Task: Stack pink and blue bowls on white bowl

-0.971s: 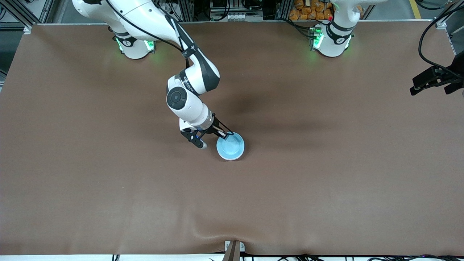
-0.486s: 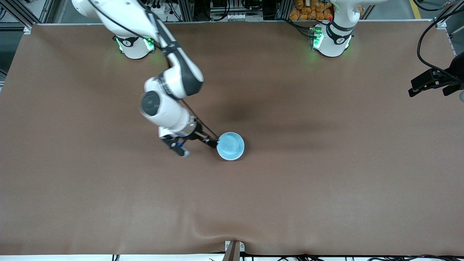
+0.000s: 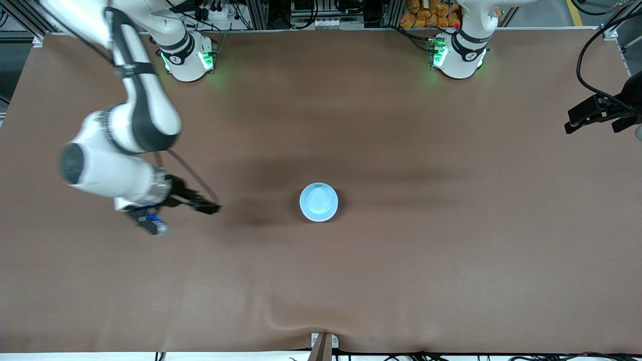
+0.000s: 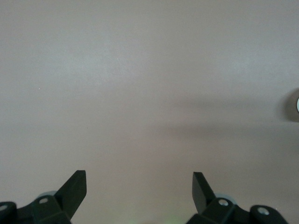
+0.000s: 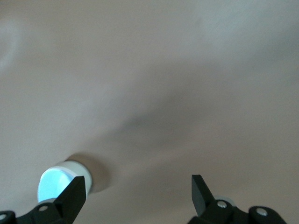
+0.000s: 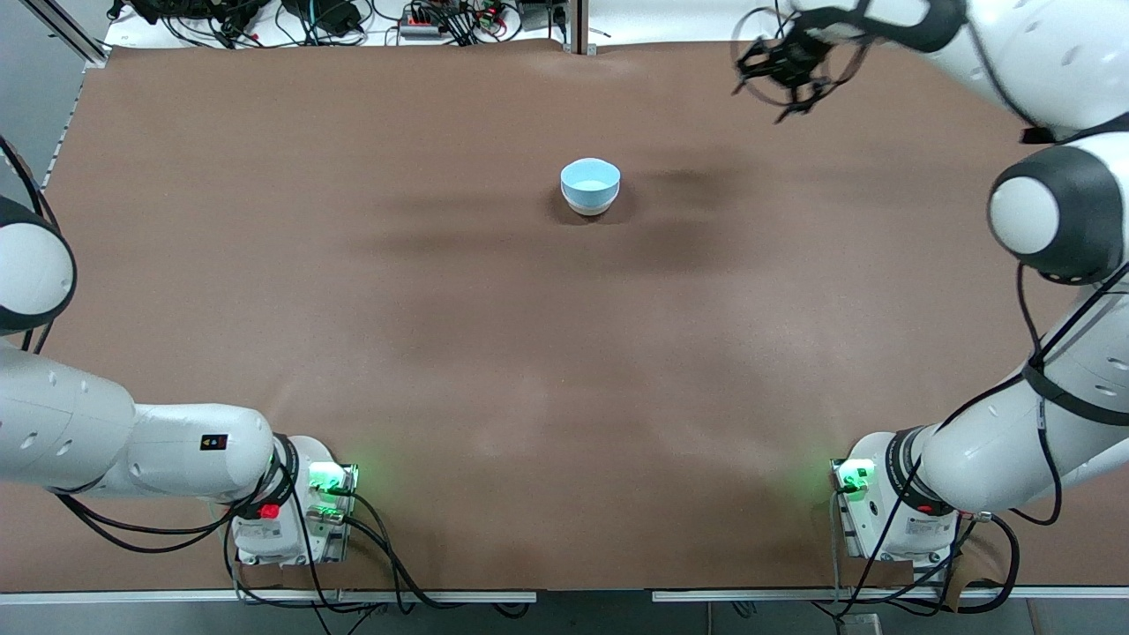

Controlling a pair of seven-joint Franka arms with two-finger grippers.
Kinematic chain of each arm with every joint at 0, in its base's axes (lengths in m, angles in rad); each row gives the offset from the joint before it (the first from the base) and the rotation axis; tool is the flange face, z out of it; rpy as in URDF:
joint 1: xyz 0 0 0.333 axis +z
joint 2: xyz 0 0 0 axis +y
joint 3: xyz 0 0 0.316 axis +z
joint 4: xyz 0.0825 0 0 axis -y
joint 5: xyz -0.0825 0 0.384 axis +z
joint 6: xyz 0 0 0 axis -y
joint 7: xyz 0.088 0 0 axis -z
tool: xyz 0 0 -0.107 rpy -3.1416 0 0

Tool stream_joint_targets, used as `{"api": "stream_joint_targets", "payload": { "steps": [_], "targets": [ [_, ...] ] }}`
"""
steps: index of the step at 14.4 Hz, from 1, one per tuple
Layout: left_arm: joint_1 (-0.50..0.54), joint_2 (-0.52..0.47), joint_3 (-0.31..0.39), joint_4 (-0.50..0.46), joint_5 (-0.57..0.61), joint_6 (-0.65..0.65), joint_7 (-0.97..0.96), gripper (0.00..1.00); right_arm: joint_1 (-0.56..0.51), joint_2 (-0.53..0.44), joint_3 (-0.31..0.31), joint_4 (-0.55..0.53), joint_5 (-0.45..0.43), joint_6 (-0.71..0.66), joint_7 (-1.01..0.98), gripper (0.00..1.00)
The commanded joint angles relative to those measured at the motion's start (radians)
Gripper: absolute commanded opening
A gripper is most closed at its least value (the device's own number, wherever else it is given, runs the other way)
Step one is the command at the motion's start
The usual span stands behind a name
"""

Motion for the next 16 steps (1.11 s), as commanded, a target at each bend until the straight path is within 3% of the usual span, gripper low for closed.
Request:
{"api": "stream_joint_targets", "payload": {
  "steps": [1, 4, 7, 10, 11, 16],
  "targets": [
    [0.003, 0.001, -0.003, 0.011, -0.003, -0.002, 0.013, 1.0, -0.109, -0.074, 0.026, -0.028, -0.083, -0.049, -0.179, 1.0],
    [0.002, 0.001, -0.003, 0.011, -0.005, 0.0, 0.008, 1.0, -0.207, -0.155, 0.027, -0.028, -0.166, -0.145, -0.343, 1.0],
    [0.002, 0.002, -0.003, 0.011, -0.005, 0.0, 0.009, 1.0, -0.243, -0.25, 0.041, -0.026, -0.275, -0.216, -0.374, 1.0],
    [0.003, 0.002, -0.005, 0.01, -0.006, -0.002, 0.011, 1.0, -0.322, -0.339, 0.153, -0.021, -0.372, -0.247, -0.374, 1.0],
    [0.003, 0.003, -0.005, 0.01, -0.006, -0.002, 0.013, 1.0, -0.333, -0.356, 0.164, -0.014, -0.399, -0.273, -0.374, 1.0],
    [0.003, 0.004, -0.005, 0.01, -0.006, -0.006, 0.016, 1.0, -0.33, -0.362, 0.155, 0.11, -0.407, -0.454, -0.396, 1.0]
  ]
}}
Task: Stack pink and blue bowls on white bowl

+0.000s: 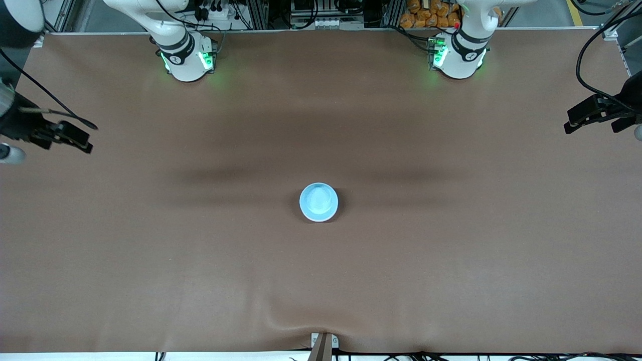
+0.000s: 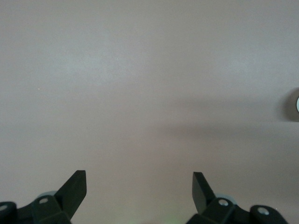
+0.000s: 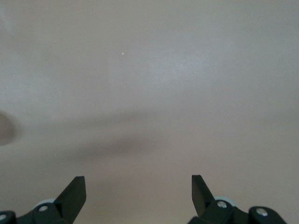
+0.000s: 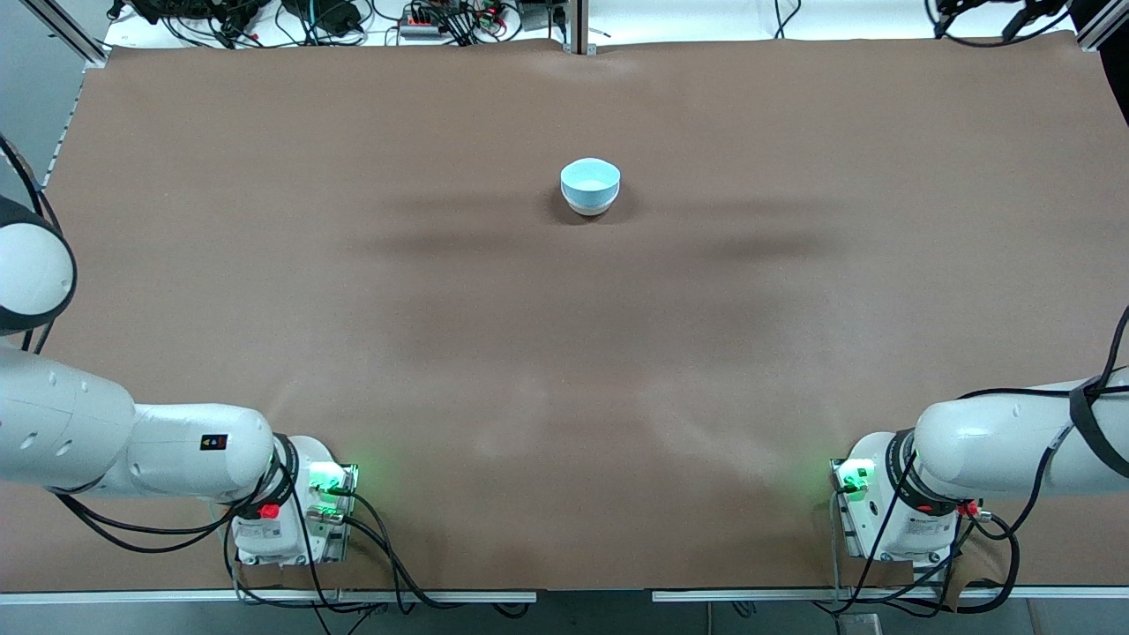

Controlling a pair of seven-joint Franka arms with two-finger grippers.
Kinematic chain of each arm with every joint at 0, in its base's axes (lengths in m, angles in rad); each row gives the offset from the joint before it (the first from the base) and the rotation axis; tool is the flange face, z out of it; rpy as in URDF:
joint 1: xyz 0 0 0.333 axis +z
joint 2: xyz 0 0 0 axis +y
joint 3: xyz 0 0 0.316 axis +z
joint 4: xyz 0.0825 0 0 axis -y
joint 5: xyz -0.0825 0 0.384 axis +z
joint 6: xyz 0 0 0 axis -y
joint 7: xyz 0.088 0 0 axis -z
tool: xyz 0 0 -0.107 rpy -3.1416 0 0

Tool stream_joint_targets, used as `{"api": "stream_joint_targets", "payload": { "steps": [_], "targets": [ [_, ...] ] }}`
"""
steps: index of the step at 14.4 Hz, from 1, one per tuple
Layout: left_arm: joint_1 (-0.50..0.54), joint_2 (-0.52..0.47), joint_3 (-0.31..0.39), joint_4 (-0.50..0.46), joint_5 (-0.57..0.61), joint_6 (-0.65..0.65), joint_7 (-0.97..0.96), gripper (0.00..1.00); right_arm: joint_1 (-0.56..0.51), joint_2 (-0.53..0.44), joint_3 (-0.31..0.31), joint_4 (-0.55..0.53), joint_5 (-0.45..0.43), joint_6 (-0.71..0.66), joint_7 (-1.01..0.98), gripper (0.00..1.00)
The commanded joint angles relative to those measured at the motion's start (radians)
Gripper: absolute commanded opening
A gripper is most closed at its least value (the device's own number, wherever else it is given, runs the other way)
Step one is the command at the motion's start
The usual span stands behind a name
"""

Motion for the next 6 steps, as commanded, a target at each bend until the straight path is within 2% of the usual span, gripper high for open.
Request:
{"api": "stream_joint_targets", "payload": {
  "steps": [1, 6],
  "targets": [
    [0.003, 0.004, -0.003, 0.01, -0.006, -0.006, 0.016, 1.0, -0.025, 0.008, 0.02, 0.047, -0.024, -0.048, -0.032, 1.0],
    [0.003, 0.004, -0.003, 0.01, -0.006, -0.006, 0.017, 1.0, -0.025, 0.01, 0.014, 0.059, -0.025, -0.051, -0.051, 1.0]
  ]
}}
